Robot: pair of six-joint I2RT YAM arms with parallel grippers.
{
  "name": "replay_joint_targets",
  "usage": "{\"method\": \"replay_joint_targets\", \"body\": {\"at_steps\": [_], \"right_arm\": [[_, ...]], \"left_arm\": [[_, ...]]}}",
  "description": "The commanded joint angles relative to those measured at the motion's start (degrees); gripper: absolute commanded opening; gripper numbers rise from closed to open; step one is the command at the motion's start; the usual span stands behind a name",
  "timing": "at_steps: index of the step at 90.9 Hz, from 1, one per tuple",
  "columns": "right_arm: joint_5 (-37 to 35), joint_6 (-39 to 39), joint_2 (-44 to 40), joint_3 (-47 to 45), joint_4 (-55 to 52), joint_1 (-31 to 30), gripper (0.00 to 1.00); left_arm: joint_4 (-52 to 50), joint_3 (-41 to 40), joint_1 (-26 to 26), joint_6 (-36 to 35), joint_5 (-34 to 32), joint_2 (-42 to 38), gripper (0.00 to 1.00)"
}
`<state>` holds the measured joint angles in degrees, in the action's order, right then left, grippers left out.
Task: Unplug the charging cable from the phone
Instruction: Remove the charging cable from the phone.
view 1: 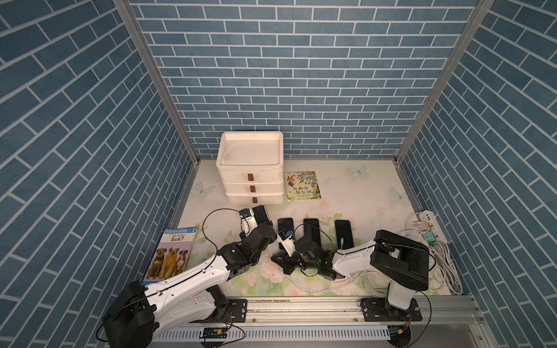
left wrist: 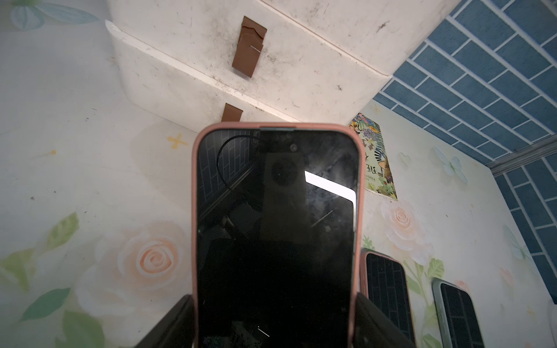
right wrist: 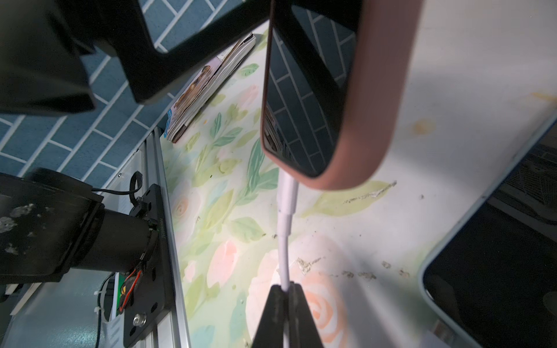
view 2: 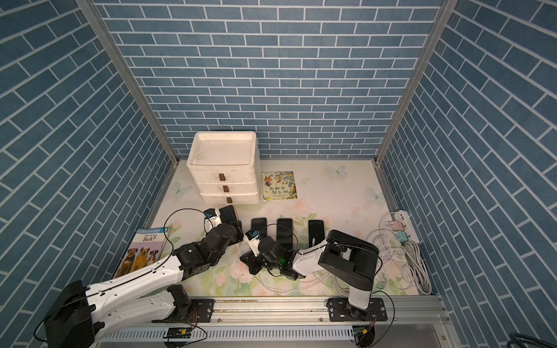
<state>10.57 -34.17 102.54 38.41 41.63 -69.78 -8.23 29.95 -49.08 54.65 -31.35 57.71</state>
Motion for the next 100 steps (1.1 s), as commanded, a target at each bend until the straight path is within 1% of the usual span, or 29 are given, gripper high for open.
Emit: {"method": "replay_joint_targets", "body": {"at_steps": [1,65,78,92,94,100], "right_arm": [[0.09,1.99,0.38,-0.66,0.42,-0.86,0.00],[0.89,2.96,1.52,-0.57,-0.03,-1.86,0.00],[1.98,3.06,2.88,0.60,-0.59,-1.90,0.00],[3.38,3.27,4.50,2.14,-1.39,-1.88,0.00],[3.51,3.31,4.75,2.36,-1.57,-1.92,0.01],[3.73,3.41,5.32,2.96,-2.00,-1.92,0.12]], "left_arm": [[1.66,1.59,-0.58,-0.25,-3.18,-1.66,0.00],[0.51,2.16,-1.11,0.15,-7.94,-4.55,0.00],[-4.70,3.69,-1.11,2.57,-11.53,-4.85,0.00],[-11.15,5.21,-1.11,6.38,-13.95,-3.02,0.00],[-11.47,5.18,-1.11,6.66,-13.94,-2.86,0.00],[-11.89,4.91,-0.95,7.07,-13.57,-2.28,0.00]]}}
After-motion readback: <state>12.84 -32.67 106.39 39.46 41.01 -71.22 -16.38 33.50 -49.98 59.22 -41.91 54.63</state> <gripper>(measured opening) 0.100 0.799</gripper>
